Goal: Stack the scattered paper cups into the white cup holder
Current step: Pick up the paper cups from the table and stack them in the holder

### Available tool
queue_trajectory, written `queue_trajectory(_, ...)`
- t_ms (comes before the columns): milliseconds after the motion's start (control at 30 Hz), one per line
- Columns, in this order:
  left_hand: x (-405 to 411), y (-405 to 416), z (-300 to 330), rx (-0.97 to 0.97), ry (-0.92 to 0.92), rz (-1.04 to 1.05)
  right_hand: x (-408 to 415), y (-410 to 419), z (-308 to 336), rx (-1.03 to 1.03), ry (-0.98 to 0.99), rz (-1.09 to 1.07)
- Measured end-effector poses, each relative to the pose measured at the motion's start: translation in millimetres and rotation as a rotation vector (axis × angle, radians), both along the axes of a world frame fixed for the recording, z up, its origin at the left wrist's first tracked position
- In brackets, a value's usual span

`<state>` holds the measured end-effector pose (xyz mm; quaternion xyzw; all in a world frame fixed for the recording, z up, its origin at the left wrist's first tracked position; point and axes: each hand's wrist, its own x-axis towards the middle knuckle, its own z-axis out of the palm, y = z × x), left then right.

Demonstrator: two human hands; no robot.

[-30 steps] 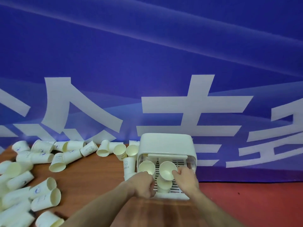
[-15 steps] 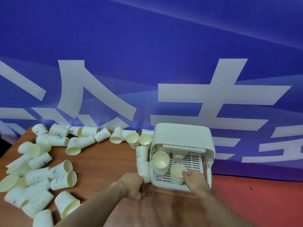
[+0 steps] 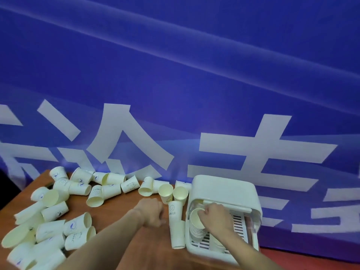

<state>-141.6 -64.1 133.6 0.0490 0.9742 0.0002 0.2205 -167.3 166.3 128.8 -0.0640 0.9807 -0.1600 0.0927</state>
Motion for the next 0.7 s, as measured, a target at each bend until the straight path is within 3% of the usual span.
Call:
queue_trajectory(267, -7.7, -28.5, 18.9, -0.004, 0.174, 0.115, -8.4, -59.7, 40.0, 0.025, 0.089, 0.178)
queue_trajectory(700, -29.9, -73.7, -16.8, 0.013, 0.135, 0.126, -39.7, -120.1, 6.5, 0.103, -0.012, 0.227)
